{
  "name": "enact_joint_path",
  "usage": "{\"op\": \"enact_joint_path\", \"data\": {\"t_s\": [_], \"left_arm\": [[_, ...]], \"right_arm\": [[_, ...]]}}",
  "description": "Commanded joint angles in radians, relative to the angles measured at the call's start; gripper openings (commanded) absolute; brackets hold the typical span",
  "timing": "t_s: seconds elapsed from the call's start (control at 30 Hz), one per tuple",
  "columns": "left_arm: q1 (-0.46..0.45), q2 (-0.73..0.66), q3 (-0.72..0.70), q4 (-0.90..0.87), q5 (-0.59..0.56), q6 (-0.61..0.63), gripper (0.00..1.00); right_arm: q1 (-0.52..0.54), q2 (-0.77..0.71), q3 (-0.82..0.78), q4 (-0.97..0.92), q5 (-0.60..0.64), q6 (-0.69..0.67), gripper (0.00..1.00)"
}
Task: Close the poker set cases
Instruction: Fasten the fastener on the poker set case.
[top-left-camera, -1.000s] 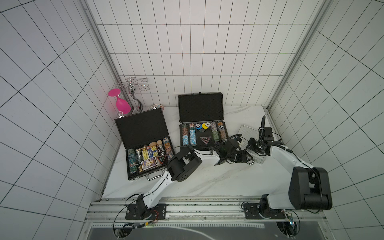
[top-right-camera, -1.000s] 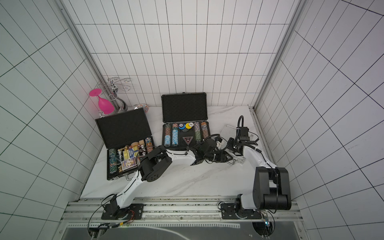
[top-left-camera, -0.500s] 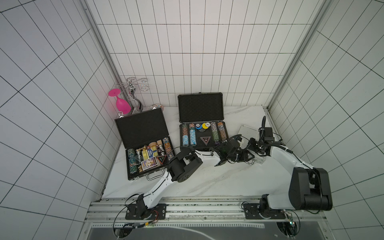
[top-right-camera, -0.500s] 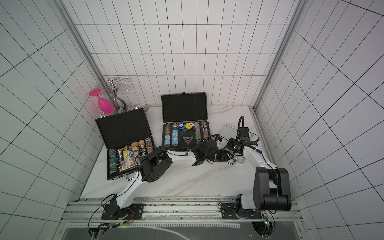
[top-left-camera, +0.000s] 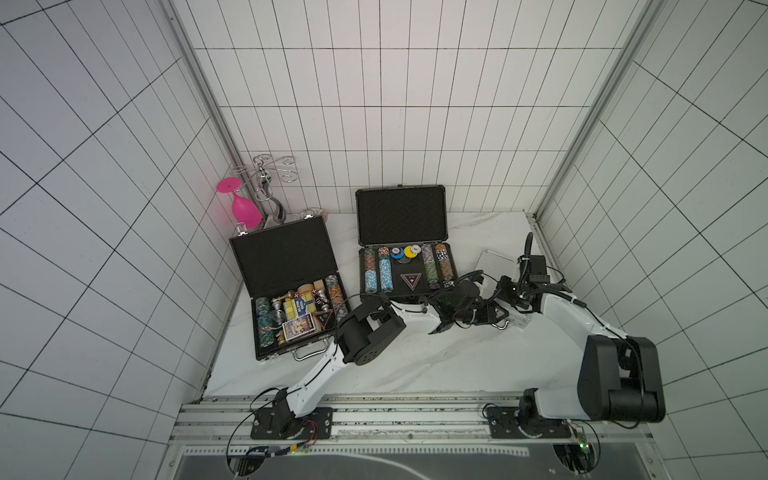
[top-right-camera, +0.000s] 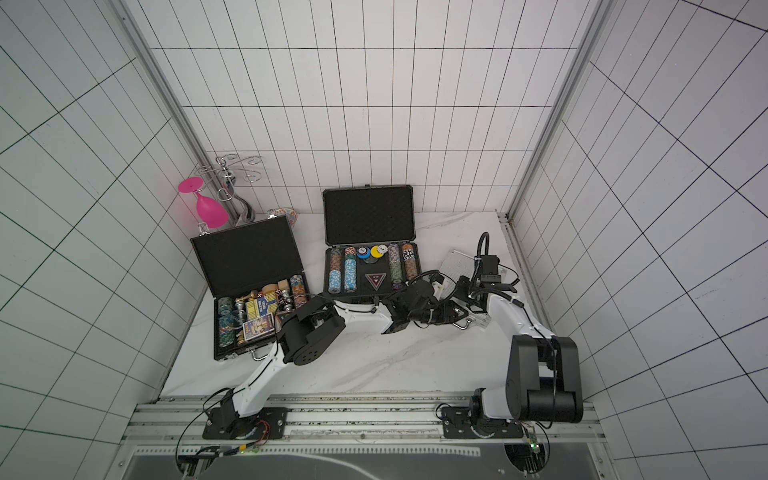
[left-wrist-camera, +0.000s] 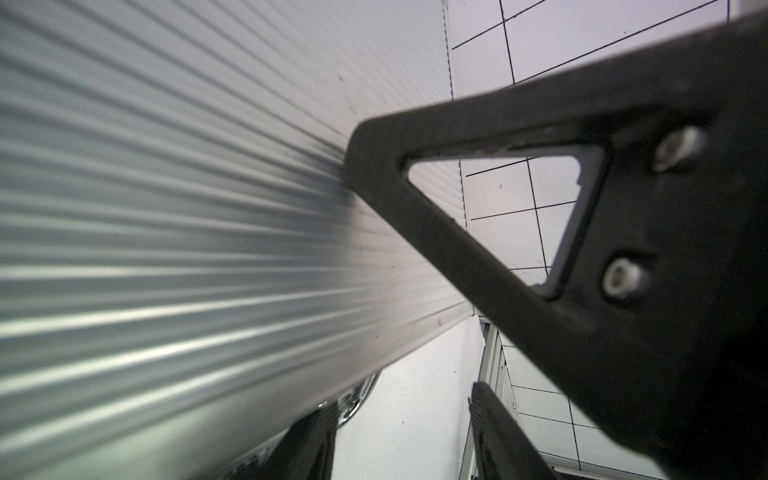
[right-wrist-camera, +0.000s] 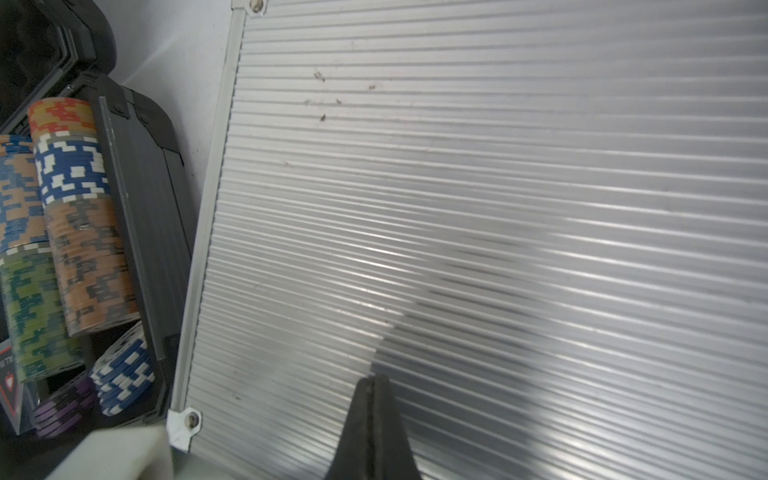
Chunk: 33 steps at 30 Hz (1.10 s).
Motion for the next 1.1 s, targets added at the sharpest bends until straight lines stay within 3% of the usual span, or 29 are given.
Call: {"op": "enact_joint_path", "data": {"t_s": [0.0, 1.07], "left_arm": [[0.028, -0.028, -0.015, 0.081, -0.069, -0.005, 0.52], [0.037, -0.056, -0.024, 0.199, -0.101, 0.006, 0.48]], "right_arm": [[-0.004, 0.064, -0.086, -0.245, -0.017, 0.005, 0.00], [-0.004, 0.061, -0.078, -0.246, -0.019, 0.007, 0.00]]}}
